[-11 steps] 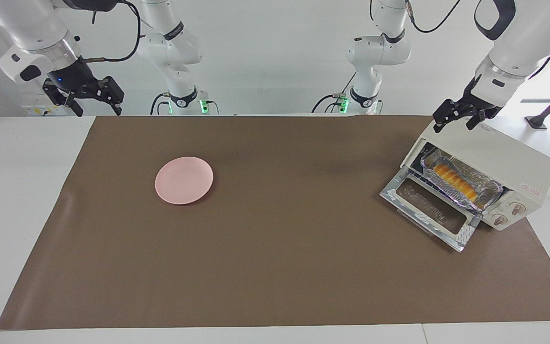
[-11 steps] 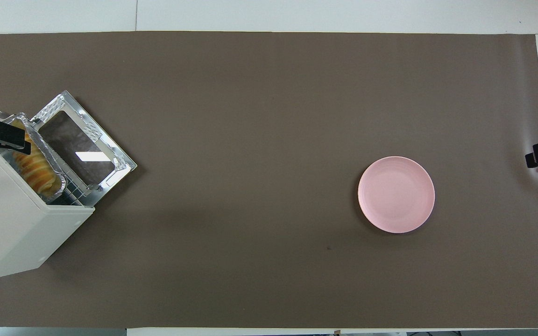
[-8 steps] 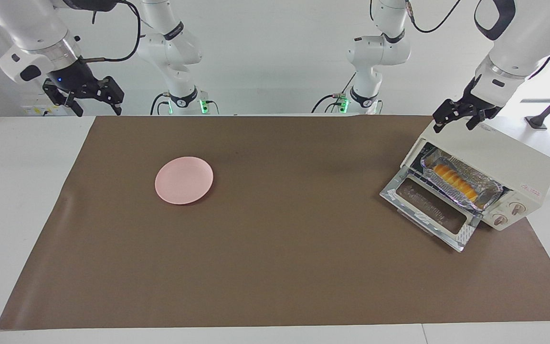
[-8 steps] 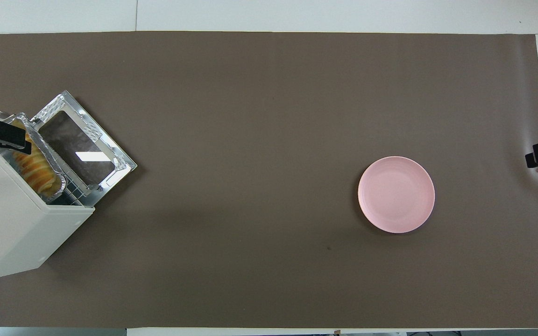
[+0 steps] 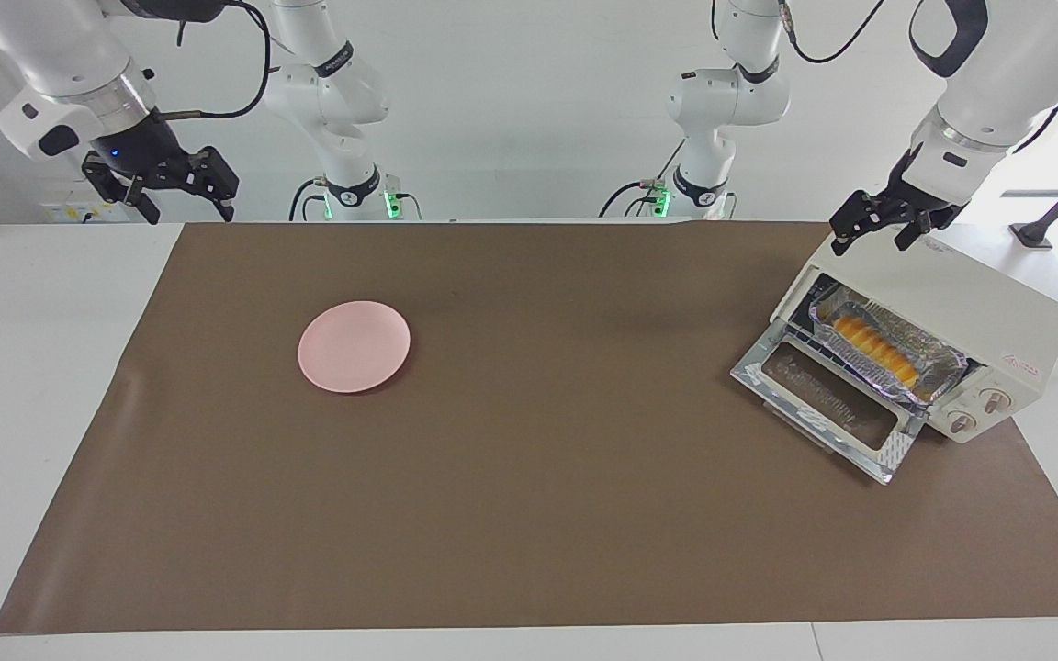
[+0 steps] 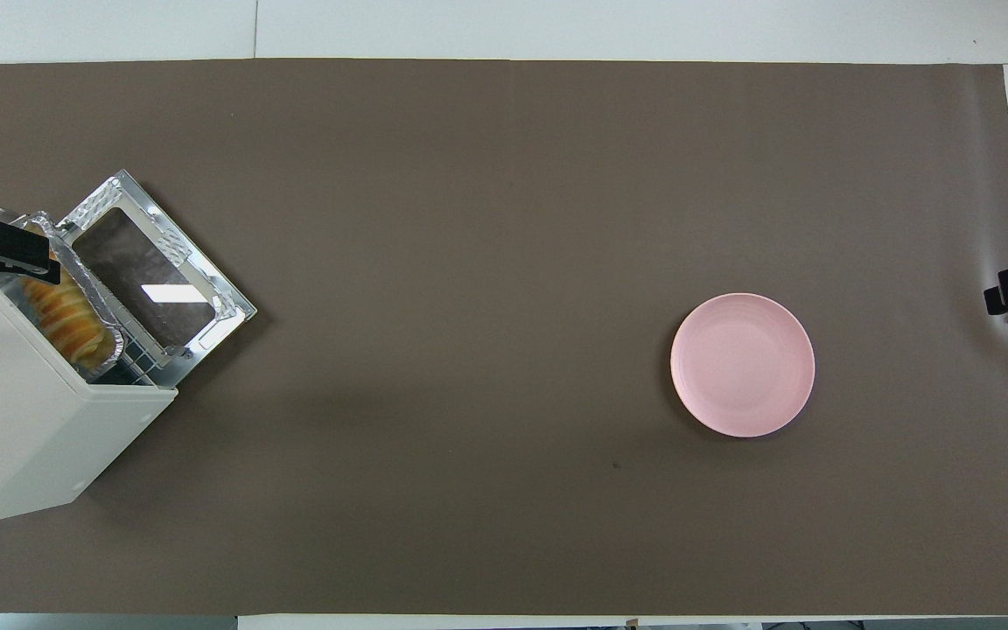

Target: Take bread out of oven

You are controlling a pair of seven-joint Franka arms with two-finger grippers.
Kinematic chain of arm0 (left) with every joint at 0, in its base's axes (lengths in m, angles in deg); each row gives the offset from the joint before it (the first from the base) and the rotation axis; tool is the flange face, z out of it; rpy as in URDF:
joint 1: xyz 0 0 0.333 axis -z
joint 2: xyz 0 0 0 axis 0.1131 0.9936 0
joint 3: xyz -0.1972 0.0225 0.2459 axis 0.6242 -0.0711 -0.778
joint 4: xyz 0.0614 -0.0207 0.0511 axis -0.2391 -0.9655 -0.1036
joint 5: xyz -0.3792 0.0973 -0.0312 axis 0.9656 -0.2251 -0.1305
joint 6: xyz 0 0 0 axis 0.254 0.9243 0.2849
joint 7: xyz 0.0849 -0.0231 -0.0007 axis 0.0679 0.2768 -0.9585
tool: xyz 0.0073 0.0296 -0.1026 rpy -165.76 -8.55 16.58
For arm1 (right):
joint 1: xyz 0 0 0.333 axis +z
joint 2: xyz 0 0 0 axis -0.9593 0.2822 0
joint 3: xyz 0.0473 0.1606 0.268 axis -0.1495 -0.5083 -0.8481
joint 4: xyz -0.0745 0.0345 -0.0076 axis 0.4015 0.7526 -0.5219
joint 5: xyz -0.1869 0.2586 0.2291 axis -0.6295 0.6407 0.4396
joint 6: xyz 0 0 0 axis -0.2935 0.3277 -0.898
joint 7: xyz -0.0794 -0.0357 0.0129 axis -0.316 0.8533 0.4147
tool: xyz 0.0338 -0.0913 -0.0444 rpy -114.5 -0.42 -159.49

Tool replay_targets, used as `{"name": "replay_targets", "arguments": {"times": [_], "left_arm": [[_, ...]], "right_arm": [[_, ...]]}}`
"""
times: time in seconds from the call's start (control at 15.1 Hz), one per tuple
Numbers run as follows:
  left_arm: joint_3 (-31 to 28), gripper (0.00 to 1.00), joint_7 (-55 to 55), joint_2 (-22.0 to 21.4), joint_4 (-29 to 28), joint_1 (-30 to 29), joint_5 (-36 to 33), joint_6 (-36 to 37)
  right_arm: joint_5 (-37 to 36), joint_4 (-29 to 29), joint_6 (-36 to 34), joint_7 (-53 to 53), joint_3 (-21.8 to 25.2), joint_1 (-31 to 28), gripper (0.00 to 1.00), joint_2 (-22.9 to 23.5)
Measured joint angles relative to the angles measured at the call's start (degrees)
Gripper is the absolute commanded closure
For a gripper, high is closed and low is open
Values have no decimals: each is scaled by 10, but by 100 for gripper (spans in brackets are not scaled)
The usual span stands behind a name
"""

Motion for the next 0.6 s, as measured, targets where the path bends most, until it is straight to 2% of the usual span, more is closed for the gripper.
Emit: {"name": "replay_targets", "arguments": {"times": [0.13,0.26,0.6], "left_arm": [[-3,0,-49,7,-3,0,1,-14],[-5,0,-105,32,-8,-1,1,-49],[-10,0,-205,135,-25,-5,-31,-159]], "right_arm": [[0,0,0,0,0,0,0,0],[0,0,0,0,0,0,0,0],[0,0,0,0,0,0,0,0]]}}
